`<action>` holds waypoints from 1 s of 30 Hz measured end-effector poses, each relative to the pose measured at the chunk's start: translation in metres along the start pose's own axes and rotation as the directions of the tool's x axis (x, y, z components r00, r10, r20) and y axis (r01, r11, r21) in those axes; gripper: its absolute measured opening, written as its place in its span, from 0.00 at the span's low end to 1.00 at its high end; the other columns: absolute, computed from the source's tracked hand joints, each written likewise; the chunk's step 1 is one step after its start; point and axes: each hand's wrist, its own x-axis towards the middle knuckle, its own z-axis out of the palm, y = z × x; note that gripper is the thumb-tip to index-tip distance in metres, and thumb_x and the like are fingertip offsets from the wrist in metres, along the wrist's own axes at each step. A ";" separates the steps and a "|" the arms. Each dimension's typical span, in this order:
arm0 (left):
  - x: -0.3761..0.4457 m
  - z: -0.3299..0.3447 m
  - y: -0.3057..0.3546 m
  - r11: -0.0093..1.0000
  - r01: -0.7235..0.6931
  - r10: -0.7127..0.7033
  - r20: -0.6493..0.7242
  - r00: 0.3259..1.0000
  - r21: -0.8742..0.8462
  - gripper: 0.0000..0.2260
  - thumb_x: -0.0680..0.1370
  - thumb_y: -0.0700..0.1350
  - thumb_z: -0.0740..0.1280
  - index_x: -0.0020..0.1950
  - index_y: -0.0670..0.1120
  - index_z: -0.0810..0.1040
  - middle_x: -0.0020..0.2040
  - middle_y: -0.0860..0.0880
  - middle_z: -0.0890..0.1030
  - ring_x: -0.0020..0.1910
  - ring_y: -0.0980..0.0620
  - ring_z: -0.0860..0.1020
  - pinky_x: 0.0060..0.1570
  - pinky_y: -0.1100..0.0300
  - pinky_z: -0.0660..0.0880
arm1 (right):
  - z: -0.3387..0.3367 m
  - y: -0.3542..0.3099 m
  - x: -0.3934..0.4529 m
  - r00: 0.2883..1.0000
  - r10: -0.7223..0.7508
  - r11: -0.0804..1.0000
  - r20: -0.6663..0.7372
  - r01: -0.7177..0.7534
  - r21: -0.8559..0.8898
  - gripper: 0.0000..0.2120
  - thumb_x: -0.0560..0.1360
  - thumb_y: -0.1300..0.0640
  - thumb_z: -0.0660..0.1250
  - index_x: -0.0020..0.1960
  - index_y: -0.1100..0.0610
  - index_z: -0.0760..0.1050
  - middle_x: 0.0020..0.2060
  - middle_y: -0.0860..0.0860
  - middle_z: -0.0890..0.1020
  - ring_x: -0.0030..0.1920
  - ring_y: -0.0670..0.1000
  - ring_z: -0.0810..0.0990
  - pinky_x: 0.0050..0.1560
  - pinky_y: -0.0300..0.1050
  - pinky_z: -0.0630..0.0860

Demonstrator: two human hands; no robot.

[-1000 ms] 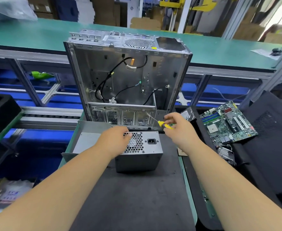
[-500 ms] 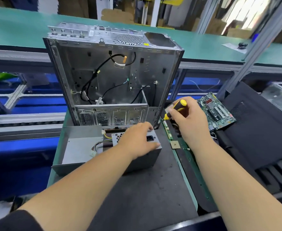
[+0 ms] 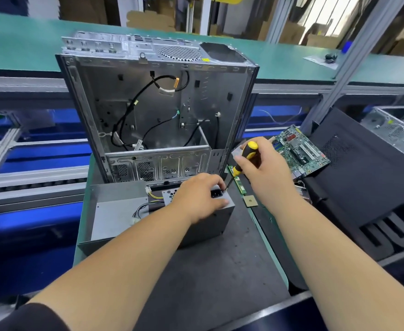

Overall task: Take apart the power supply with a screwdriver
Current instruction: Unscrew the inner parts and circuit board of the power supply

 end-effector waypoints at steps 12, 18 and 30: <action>0.003 0.001 0.008 0.987 0.105 -0.109 -0.028 0.994 -0.125 0.09 0.70 0.54 0.75 0.43 0.63 0.76 0.52 0.61 0.76 0.54 0.56 0.75 0.56 0.54 0.73 | -0.007 0.021 0.025 0.979 -0.098 0.989 0.180 0.076 0.125 0.07 0.77 0.50 0.69 0.52 0.45 0.71 0.42 0.42 0.79 0.46 0.40 0.77 0.42 0.33 0.70; 0.007 0.005 0.024 0.911 0.290 -0.316 -0.044 0.948 -0.293 0.07 0.68 0.48 0.77 0.39 0.57 0.80 0.51 0.56 0.77 0.45 0.48 0.81 0.41 0.47 0.82 | -0.018 0.027 0.037 0.905 -0.233 0.965 0.356 0.168 0.204 0.09 0.77 0.55 0.70 0.53 0.46 0.72 0.40 0.41 0.79 0.44 0.39 0.77 0.41 0.26 0.69; 0.006 0.009 0.028 0.884 0.279 -0.343 -0.114 0.932 -0.375 0.06 0.72 0.42 0.77 0.40 0.44 0.81 0.45 0.49 0.81 0.39 0.49 0.80 0.33 0.71 0.72 | 0.002 0.028 0.043 0.895 -0.390 0.897 0.215 0.317 0.308 0.15 0.75 0.53 0.72 0.60 0.45 0.73 0.49 0.42 0.77 0.49 0.45 0.76 0.52 0.42 0.75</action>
